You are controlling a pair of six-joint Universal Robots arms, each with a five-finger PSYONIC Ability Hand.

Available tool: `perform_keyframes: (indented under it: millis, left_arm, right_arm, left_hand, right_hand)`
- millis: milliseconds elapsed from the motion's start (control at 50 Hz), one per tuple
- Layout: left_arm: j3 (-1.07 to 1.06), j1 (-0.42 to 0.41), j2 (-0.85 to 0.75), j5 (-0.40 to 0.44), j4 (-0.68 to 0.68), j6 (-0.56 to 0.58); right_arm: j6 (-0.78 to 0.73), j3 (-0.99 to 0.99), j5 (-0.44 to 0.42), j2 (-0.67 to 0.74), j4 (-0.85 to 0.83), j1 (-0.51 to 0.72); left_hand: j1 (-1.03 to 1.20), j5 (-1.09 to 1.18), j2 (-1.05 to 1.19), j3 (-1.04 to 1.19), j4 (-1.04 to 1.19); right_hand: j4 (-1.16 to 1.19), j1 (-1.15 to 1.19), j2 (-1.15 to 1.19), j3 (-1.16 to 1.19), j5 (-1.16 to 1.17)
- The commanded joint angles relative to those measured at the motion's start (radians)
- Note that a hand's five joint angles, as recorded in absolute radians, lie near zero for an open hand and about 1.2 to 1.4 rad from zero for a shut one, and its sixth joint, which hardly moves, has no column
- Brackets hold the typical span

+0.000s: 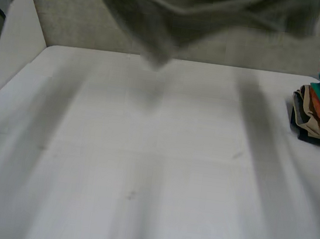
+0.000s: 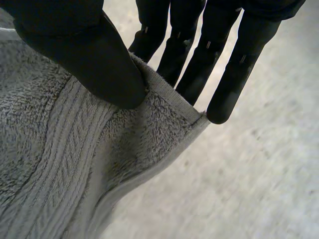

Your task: Fold the laundry.

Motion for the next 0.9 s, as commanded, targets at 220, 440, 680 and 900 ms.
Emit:
perform_keyframes:
  millis: [220, 440, 680, 900]
  left_arm:
    - [-0.405, -0.006, 0.032, -0.022, -0.166, -0.010]
    - [-0.599, -0.003, 0.065, 0.025, -0.166, 0.058]
    - [-0.654, -0.006, 0.168, 0.048, -0.166, 0.055]
    - [-0.685, 0.001, 0.171, 0.048, -0.167, 0.053]
  right_arm:
    - [-0.070, 0.107, -0.103, 0.162, 0.436, 0.016]
    - [-0.233, 0.230, -0.088, 0.218, 0.583, 0.010]
    - [-0.256, 0.324, -0.111, 0.208, 0.589, 0.004]
    - [-0.269, 0.423, -0.122, 0.108, 0.520, -0.059]
  left_hand:
    - [0.256, 0.218, 0.199, 0.203, 0.196]
    - [0.256, 0.218, 0.199, 0.203, 0.196]
    - [0.256, 0.218, 0.199, 0.203, 0.196]
    - [0.256, 0.218, 0.199, 0.203, 0.196]
  right_hand:
    - [0.195, 0.269, 0.215, 0.201, 0.200]
    - [-0.139, -0.064, -0.118, -0.132, -0.133]
    - [-0.320, -0.246, -0.300, -0.314, -0.315]
    - [-0.060, 0.014, -0.040, -0.054, -0.055]
